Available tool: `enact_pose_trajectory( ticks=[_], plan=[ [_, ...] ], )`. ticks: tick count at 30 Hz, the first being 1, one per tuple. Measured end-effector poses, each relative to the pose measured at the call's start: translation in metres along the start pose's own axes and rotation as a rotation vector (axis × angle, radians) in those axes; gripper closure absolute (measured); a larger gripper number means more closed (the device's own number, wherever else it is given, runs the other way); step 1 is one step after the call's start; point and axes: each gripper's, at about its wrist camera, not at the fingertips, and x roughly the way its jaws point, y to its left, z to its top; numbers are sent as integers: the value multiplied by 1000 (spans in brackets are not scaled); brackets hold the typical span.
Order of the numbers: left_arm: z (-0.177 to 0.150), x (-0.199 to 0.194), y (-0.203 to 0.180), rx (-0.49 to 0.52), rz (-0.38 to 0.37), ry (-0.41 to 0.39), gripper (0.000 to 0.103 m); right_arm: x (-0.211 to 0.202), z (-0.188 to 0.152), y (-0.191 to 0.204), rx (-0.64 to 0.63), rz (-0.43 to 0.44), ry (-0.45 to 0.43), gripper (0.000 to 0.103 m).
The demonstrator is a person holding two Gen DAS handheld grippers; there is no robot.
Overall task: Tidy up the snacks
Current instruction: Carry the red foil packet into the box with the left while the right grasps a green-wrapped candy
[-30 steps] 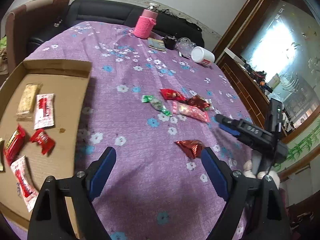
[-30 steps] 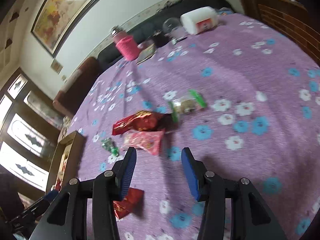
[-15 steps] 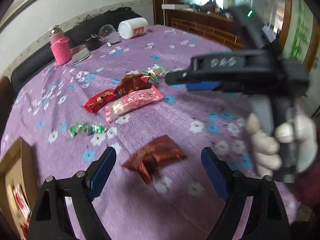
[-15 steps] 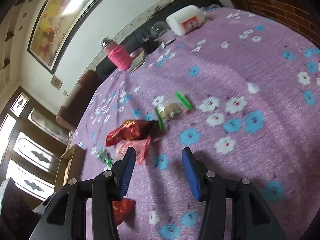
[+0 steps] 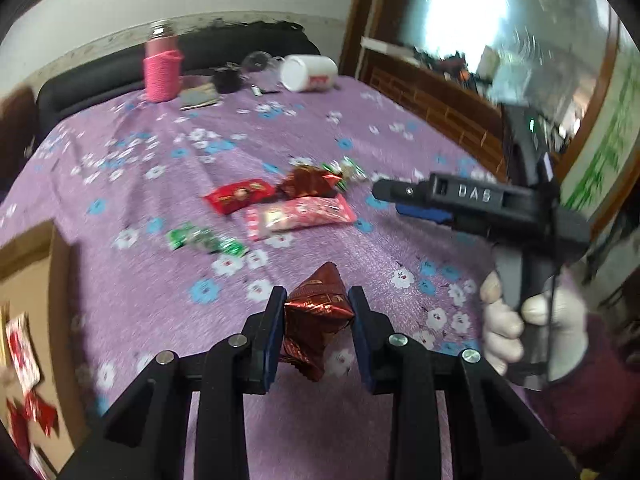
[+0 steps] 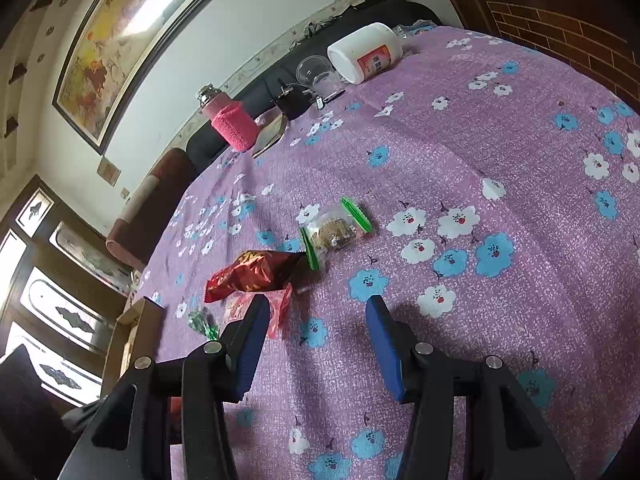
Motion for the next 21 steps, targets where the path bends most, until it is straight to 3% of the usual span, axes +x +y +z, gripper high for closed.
enact_pose_trajectory(
  ticks=[5, 10, 14, 21],
  plan=[
    [-13, -35, 29, -109, -42, -46, 73, 0, 0, 20, -75, -13, 27, 49],
    [-24, -76, 57, -192, -35, -118, 73, 13, -3, 70, -217, 8, 118, 49],
    [-38, -108, 89, -271, 16, -171, 73, 48, -12, 120, -353, 45, 193, 49],
    [-64, -150, 147, -394, 132, -214, 73, 118, -35, 169, -577, -72, 246, 49]
  ],
)
